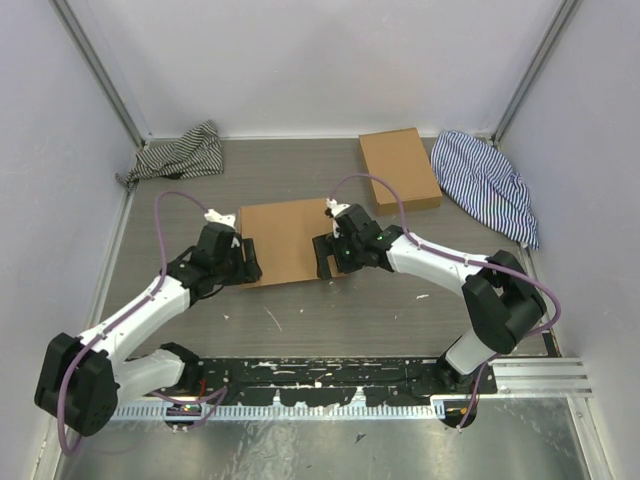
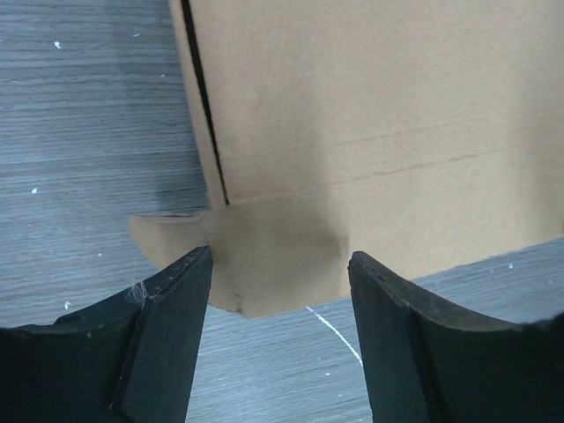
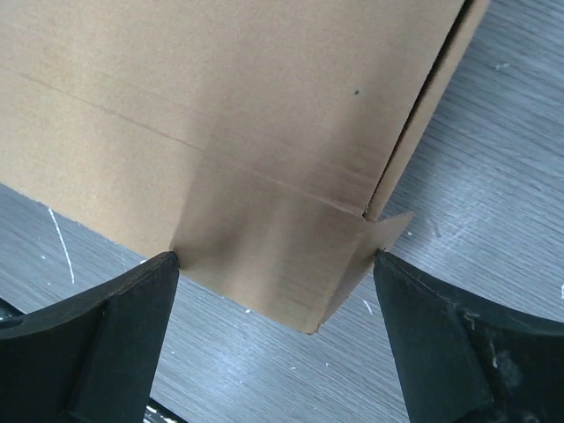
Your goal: Fold the paper box
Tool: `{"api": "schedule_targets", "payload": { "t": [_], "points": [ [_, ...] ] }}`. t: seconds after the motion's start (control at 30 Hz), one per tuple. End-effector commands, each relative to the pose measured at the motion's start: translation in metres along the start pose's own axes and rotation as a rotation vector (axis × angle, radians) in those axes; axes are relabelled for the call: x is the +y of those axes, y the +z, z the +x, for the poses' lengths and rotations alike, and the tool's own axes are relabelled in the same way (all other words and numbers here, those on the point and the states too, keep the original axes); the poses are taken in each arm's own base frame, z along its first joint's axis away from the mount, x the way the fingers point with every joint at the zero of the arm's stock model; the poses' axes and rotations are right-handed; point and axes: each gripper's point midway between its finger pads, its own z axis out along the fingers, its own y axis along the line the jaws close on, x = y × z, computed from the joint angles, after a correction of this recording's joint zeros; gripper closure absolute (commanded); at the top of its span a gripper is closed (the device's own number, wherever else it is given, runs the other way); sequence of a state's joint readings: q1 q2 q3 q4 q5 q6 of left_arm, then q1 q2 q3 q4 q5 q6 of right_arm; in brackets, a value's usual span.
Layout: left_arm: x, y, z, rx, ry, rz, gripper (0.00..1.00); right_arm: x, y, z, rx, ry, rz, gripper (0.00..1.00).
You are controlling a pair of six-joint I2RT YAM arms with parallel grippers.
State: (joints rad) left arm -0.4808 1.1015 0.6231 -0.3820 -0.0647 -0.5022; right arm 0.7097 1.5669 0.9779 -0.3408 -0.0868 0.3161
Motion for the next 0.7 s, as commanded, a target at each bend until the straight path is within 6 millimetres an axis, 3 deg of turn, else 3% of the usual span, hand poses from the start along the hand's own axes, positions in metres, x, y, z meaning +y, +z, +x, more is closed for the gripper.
{"api": "schedule_targets", "payload": {
  "t": [0.0, 0.2, 0.33, 0.5, 0.67],
  "points": [
    [-0.012, -0.011, -0.004, -0.020, -0.006, 0.067, 0.30, 0.019, -0.006, -0.014, -0.057, -0.028, -0.077, 0.03],
    [-0.012, -0.012, -0.005, -0.015, 0.000, 0.061, 0.31, 0.021, -0.009, -0.017, -0.069, -0.025, -0.082, 0.04],
    [0.022, -0.016, -0.014, -0.057, -0.008, -0.142, 0.28, 0.008, -0.009, -0.020, -0.082, -0.010, -0.007, 0.03],
    [0.042, -0.022, -0.031, -0.138, -0.024, -0.262, 0.23, 0.006, -0.009, -0.023, -0.086, 0.003, 0.013, 0.03],
    [0.026, -0.013, -0.036, -0.181, -0.025, -0.161, 0.22, 0.009, -0.006, -0.021, -0.076, 0.005, -0.004, 0.03]
  ]
}}
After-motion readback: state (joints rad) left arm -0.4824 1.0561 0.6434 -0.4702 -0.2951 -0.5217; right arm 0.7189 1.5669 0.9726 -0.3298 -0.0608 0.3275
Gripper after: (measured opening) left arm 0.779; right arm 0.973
